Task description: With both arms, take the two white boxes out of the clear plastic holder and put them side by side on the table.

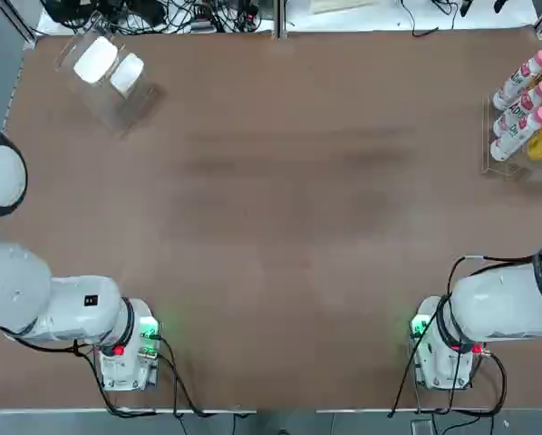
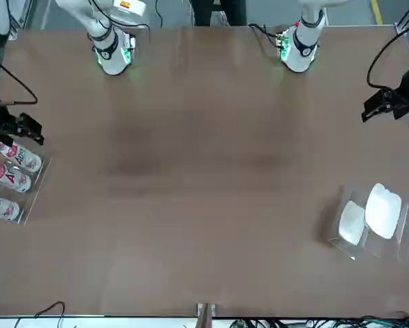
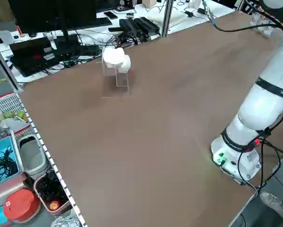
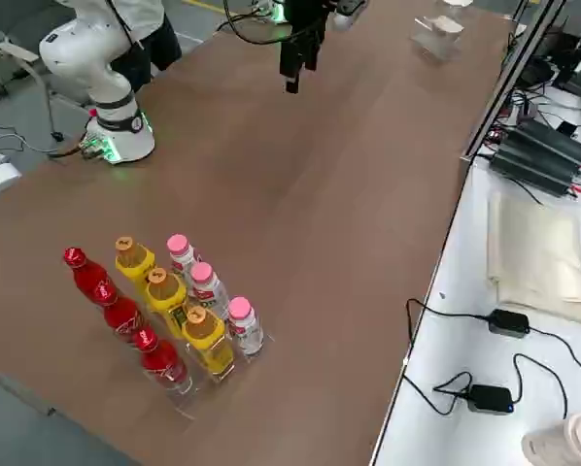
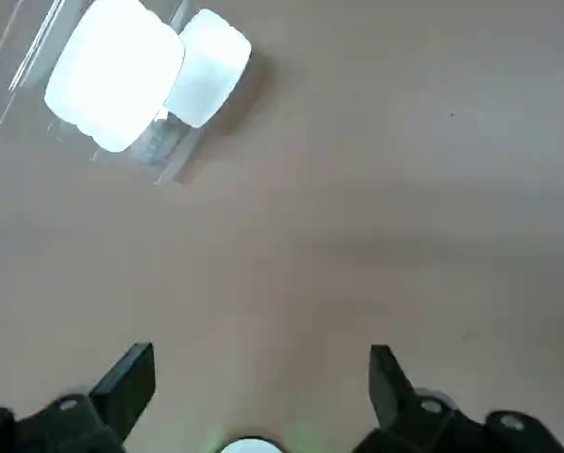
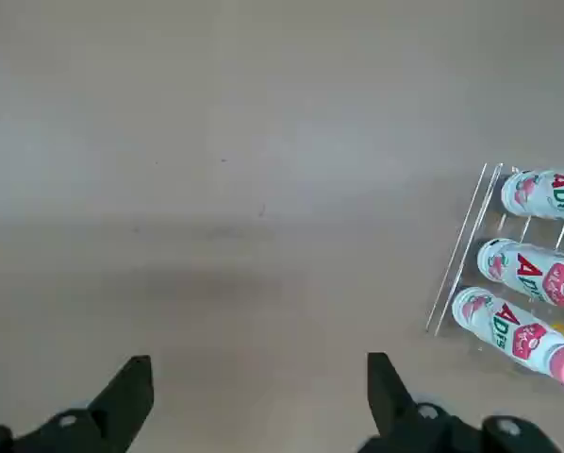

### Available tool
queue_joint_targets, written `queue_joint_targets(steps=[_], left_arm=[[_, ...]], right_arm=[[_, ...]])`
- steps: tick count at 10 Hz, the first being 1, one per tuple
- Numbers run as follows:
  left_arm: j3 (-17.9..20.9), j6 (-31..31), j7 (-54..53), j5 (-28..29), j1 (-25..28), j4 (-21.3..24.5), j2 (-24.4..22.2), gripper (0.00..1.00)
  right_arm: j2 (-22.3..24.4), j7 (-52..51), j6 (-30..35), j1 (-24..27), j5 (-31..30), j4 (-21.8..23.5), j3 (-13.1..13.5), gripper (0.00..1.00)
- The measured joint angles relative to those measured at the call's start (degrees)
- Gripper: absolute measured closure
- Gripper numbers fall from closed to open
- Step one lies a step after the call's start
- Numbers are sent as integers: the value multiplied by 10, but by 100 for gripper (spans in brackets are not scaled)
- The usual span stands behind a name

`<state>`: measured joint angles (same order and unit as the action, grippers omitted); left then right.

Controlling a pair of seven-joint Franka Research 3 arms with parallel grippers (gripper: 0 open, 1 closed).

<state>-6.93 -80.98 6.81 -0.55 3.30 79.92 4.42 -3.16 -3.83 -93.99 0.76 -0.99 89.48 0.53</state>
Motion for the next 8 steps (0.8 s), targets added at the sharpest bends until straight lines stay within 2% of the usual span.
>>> queue_joint_targets(steps=[4,8], left_arm=[[3,0,-16,0,4,1,0,0],[14,-46,-179,3,62,8,28,0]], right_arm=[[0,0,0,0,0,0,0,0],[0,0,0,0,0,0,0,0]])
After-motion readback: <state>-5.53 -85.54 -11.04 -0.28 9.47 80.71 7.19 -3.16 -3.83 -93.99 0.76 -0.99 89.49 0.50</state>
